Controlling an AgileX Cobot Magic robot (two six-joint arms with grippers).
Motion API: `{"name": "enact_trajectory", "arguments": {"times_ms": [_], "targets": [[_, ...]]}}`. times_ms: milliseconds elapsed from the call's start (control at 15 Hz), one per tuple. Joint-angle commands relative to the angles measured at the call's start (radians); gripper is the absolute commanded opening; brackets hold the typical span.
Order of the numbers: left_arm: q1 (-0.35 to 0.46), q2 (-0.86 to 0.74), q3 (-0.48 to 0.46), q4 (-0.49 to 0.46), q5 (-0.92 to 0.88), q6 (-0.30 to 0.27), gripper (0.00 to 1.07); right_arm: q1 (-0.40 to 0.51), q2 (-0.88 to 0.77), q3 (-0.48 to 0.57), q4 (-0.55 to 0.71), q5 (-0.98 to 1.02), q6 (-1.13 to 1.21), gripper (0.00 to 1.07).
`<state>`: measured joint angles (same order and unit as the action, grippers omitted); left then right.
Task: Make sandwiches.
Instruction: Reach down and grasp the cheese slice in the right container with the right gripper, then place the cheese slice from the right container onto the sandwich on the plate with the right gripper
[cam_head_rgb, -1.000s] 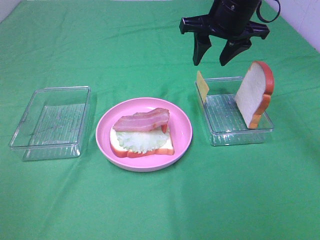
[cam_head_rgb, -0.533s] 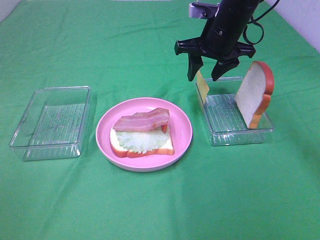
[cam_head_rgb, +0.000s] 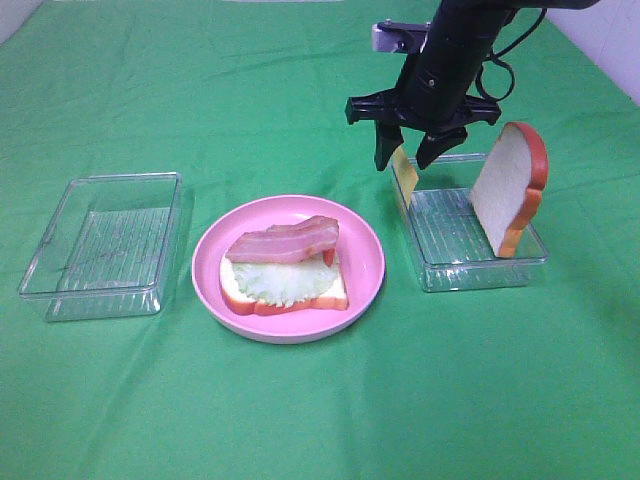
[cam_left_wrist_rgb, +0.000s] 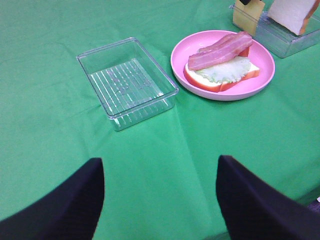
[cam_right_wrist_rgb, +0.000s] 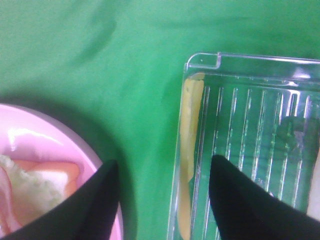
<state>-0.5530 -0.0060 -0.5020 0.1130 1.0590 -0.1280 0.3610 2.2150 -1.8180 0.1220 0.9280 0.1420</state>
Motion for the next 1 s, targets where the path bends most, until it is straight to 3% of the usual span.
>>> {"name": "enact_trajectory", "arguments": {"times_ms": [67,200,333,467,1000], "targets": [[-0.003,-0.008,0.001,-0.004,-0.008,0.003,0.62,-0.002,0.01,-0.004,-0.01,-0.008,-0.017,0.49],[-0.003,-0.008,0.001,-0.004,-0.008,0.003,0.62,-0.002,0.02,-0.004,-0.01,-0.005,-0.018,0.39],[-0.003,-0.008,0.001,-0.004,-0.008,0.003,0.62,-0.002,0.02,-0.004,-0.011,-0.006,-0.018,0.16],[-0.003,-0.008,0.001,-0.004,-0.008,0.003,0.62,-0.001,0.02,-0.004,-0.019,-0.003,-0.017,0.0],[-0.003,-0.008,0.001,-0.004,-0.008,0.003,0.62,-0.001,-0.063,-0.004,-0.028,0.021,-0.019,0.0]]}}
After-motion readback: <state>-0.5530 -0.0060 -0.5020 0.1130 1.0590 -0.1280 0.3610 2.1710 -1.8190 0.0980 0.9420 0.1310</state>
